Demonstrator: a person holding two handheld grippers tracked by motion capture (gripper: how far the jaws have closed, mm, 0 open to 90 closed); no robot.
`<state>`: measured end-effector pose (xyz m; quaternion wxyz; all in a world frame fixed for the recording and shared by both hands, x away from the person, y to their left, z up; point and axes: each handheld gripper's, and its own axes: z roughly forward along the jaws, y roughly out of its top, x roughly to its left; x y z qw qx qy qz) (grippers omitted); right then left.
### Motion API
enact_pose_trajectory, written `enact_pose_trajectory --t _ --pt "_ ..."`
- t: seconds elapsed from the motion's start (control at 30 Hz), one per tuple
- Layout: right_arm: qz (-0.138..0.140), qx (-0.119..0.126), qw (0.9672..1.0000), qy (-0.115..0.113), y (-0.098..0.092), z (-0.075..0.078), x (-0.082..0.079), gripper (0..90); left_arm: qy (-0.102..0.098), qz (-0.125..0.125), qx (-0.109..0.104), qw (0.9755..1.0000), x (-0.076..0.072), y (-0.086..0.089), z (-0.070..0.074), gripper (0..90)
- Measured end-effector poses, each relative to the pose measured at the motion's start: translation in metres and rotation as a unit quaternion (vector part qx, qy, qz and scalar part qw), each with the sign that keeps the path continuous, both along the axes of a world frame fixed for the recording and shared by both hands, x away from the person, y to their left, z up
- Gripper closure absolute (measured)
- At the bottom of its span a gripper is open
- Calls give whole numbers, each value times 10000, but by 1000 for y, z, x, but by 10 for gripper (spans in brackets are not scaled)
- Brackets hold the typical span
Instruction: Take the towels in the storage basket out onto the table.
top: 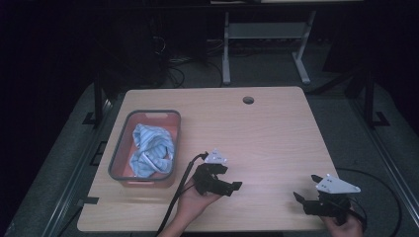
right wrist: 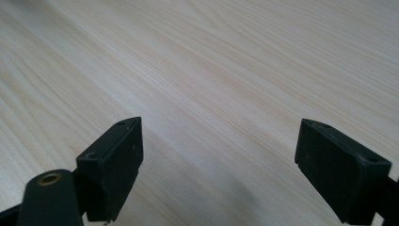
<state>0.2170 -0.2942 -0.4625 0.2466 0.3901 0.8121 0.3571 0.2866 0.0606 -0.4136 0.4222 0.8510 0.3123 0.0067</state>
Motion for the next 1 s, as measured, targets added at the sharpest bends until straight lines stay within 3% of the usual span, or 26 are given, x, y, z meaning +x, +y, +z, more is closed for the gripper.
enact_pose_trajectory --t 0.3,0.4,0.5,0.77,1.0 --pt "21 -7 10000 12 0 0 0 152 168 -22 -18 9999 19 0 12 257" --pt "40 -5 10000 7 0 0 1 152 107 -37 79 9999 25 -1 20 254" --pt "54 -13 10000 7 0 -1 1 152 88 -38 33 9999 27 -2 24 250" --pt "71 -9 10000 8 1 -1 1 152 1 -30 253 9997 35 -1 35 248" --pt "66 -5 10000 9 0 -1 2 152 54 33 334 9994 43 5 41 246"
